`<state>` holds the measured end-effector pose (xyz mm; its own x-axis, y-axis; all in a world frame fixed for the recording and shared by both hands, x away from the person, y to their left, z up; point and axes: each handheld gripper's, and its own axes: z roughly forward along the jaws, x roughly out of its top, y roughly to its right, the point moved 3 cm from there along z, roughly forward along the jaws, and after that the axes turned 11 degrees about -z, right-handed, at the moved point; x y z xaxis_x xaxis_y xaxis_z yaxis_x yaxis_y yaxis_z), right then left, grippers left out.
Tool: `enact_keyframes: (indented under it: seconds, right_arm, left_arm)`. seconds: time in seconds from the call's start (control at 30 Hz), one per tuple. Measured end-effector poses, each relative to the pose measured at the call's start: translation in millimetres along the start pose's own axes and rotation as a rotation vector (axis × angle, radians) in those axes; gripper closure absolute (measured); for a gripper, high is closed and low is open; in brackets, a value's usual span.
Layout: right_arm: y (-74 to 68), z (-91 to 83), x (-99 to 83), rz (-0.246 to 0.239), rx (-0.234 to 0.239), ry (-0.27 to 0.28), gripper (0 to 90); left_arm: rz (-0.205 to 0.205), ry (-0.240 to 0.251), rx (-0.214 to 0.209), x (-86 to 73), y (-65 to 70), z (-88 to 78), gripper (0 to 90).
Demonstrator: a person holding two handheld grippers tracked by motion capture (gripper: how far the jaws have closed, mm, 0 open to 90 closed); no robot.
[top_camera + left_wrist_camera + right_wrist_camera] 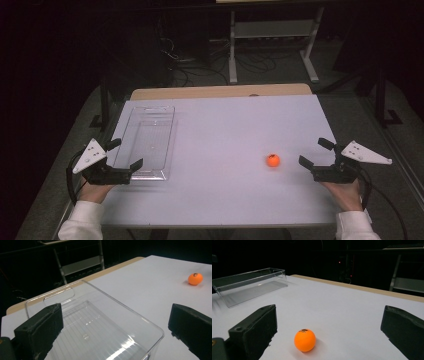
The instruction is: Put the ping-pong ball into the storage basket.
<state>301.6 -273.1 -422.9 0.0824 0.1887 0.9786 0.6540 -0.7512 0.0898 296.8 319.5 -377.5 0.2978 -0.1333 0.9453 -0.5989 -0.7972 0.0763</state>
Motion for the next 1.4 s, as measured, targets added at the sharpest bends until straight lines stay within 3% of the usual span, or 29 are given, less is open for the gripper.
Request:
enact_keyframes:
  seconds: [0.53, 0.8, 0.97, 1.4]
  right_arm:
    - [-0.9, 0.2, -0.5, 0.003, 0.009, 0.003, 0.2]
    - [-0.6, 0.2, -1.1, 0.001, 0.008, -0.004, 0.2]
    - [-1.4, 1.8, -2.5, 0.001, 0.016, -0.014, 0.2]
    - [-2.6, 3.2, -4.3, -0.005, 0.021, -0.027, 0.1]
  left_arm:
    - [0.079, -0.082, -0.056, 27.8, 14.5, 19.5, 0.0]
    - [0.095, -0.112, -0.081, 37.6, 18.7, 27.1, 0.0]
    - [0.13, -0.15, -0.094, 46.6, 22.9, 33.6, 0.0]
    - [0.177, -0.181, -0.13, 65.8, 33.2, 47.4, 0.0]
